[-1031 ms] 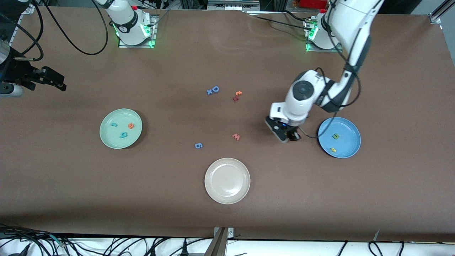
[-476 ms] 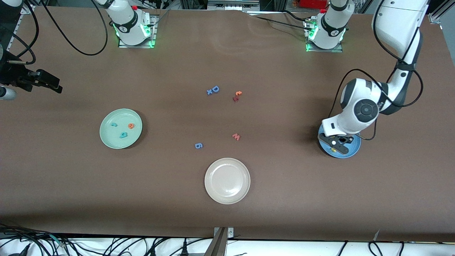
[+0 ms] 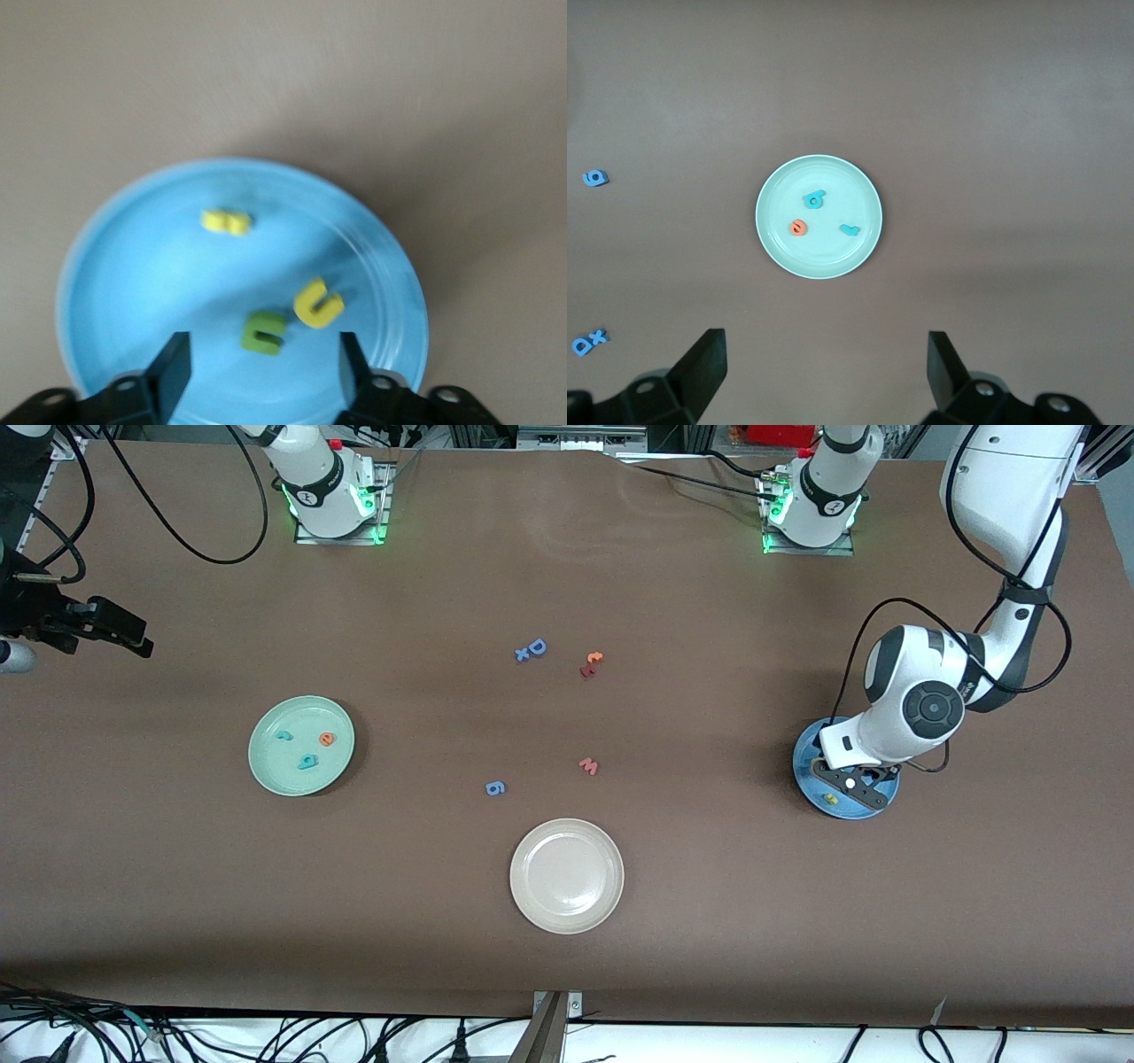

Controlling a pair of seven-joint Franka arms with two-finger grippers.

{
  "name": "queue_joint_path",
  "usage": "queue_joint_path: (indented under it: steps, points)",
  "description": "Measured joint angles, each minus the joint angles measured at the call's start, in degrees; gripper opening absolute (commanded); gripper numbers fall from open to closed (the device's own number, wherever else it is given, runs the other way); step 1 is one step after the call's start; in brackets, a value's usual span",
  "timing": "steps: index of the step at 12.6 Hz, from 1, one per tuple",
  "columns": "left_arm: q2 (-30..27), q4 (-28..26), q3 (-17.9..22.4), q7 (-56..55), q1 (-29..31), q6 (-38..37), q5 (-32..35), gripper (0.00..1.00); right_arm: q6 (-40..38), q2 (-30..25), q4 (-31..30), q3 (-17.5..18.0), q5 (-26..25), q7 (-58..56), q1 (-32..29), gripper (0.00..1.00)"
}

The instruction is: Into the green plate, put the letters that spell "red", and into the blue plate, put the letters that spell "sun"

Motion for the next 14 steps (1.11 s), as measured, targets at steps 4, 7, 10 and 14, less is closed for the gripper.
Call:
queue_joint_path:
  steps: [4, 7, 10, 14]
  points:
    - [-4.67, 16.09, -0.1, -5.48, -0.23, -16.8, -3.38, 1.0, 0.04, 0.06, 0.03, -0.04, 0.0, 0.02, 0.01, 1.0]
    - [-8.53, 24.07, -0.26, -11.96, -0.66, -26.0, -4.67, 1.0, 0.33, 0.21, 0.06, -0.04, 0.0, 0.03, 0.06, 1.0]
    - [-12.5, 25.31, 0.47, -13.12, -0.79, -27.42, -9.73, 1.0, 0.57, 0.44, 0.07, -0.04, 0.0, 0.03, 0.15, 1.0]
    - [-19.11, 19.16, 1.37, -13.16, -0.7, -28.28, -12.43, 1.0, 0.7, 0.46, 0.1, -0.04, 0.0, 0.03, 0.32, 1.0]
